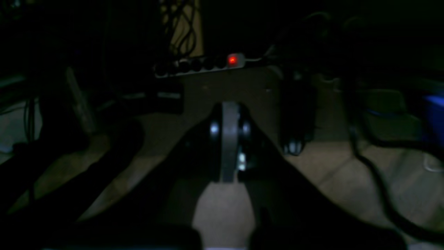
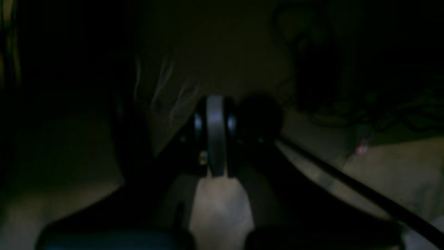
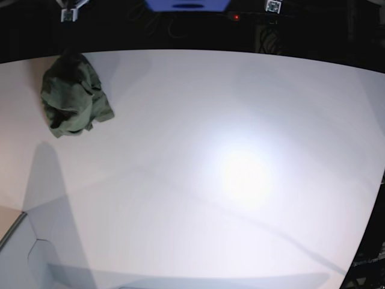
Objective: Layout the t-shirt on the table in an organized manner, then fold the t-shirt properly
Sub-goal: 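Lower the right gripper onto the crumpled green t-shirt and grasp it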
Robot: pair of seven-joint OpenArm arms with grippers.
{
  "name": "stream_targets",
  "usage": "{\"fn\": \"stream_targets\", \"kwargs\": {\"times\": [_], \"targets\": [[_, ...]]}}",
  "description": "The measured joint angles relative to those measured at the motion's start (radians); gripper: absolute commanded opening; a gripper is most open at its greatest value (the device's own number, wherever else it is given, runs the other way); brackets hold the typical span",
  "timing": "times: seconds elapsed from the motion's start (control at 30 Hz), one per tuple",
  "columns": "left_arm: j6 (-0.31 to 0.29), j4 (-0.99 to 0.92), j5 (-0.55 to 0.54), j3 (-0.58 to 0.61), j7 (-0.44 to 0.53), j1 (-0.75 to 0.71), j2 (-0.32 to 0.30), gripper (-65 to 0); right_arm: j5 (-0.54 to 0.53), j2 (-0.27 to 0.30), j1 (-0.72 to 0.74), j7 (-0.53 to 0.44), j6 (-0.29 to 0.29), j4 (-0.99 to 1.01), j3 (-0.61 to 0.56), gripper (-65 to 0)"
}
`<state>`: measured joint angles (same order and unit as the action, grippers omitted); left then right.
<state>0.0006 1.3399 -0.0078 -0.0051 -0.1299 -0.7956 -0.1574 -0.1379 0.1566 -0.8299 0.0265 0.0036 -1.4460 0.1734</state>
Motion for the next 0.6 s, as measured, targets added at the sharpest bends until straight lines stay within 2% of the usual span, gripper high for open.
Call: {"fn": "stream_targets", "kwargs": {"times": [0.17,0.33,0.47,0.5,0.6], "targets": [[0.0,0.217,-0.001,-0.003,0.02,-0.073,0.0,-64.9,-0.069,0.045,-0.099,-0.007,-0.002,-0.274,0.05,-65.0],[-0.002,0.374,-0.001,-0.058,-0.001,-0.154,0.007,-64.9,-0.077,0.029,-0.162,0.003,0.001,-0.529,0.097,-65.0],[-0.004,0.465,-0.097,-0.104,0.013,-0.164,0.002,-64.9,-0.08,0.031,-0.138,-0.003,0.003,-0.584,0.089,-65.0],[-0.004,0.475,-0.127,-0.114,0.01,-0.168,-0.002,-64.9,-0.08,0.031,-0.121,0.013,0.003,-0.58,0.089,-64.0],[-0.004,0.48,-0.217,-0.161,-0.002,-0.176,-0.003,-64.9,-0.079,0.032,-0.074,0.003,0.003,-0.581,0.09,-55.3]]}}
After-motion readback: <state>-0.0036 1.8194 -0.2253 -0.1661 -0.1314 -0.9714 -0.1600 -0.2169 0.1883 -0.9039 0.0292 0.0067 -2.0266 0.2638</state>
